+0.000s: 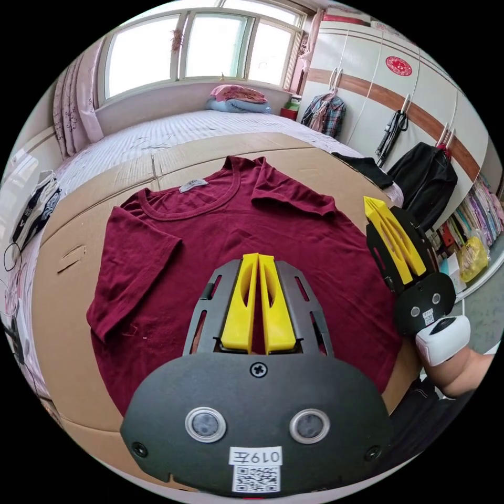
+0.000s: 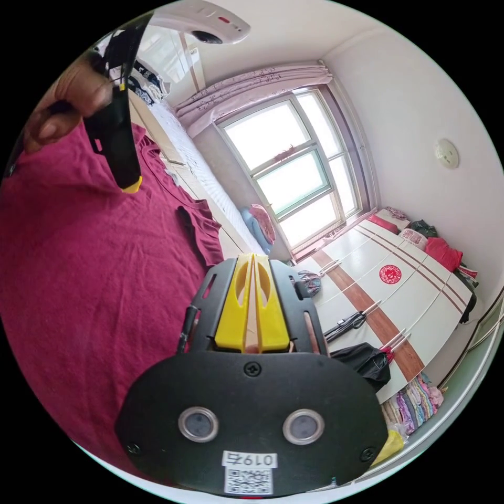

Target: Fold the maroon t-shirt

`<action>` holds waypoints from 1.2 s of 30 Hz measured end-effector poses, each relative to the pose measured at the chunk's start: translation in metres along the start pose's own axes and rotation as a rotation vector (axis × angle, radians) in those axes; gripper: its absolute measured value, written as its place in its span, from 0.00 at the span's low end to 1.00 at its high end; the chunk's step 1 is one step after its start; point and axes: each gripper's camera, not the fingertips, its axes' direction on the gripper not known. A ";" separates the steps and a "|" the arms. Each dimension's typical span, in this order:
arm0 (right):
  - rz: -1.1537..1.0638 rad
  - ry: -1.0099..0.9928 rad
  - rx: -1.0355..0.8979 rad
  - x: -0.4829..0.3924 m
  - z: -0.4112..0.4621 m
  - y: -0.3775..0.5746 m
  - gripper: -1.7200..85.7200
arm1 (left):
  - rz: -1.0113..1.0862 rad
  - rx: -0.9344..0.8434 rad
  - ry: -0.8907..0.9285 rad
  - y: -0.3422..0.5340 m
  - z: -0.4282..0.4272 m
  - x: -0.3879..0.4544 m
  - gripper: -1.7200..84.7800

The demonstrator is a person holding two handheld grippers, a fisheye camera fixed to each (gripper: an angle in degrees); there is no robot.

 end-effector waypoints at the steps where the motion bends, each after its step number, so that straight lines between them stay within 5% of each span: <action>1: 0.015 -0.006 0.005 0.004 0.002 0.002 0.01 | 0.002 -0.004 -0.017 0.000 0.001 0.003 0.03; 9: 0.083 -0.014 0.005 0.029 0.016 0.007 0.01 | -0.003 0.165 -0.062 -0.024 -0.012 0.015 0.03; 18: 0.034 -0.195 -0.073 0.086 0.039 -0.009 0.01 | 0.441 0.022 -0.272 -0.053 0.060 0.066 0.03; 24: -0.039 -0.178 0.009 0.096 0.062 -0.015 0.01 | 0.466 0.038 -0.150 -0.056 0.077 0.087 0.03; 36: -0.103 -0.153 0.006 0.053 0.052 -0.010 0.01 | 0.528 0.003 -0.232 -0.070 0.115 0.130 0.03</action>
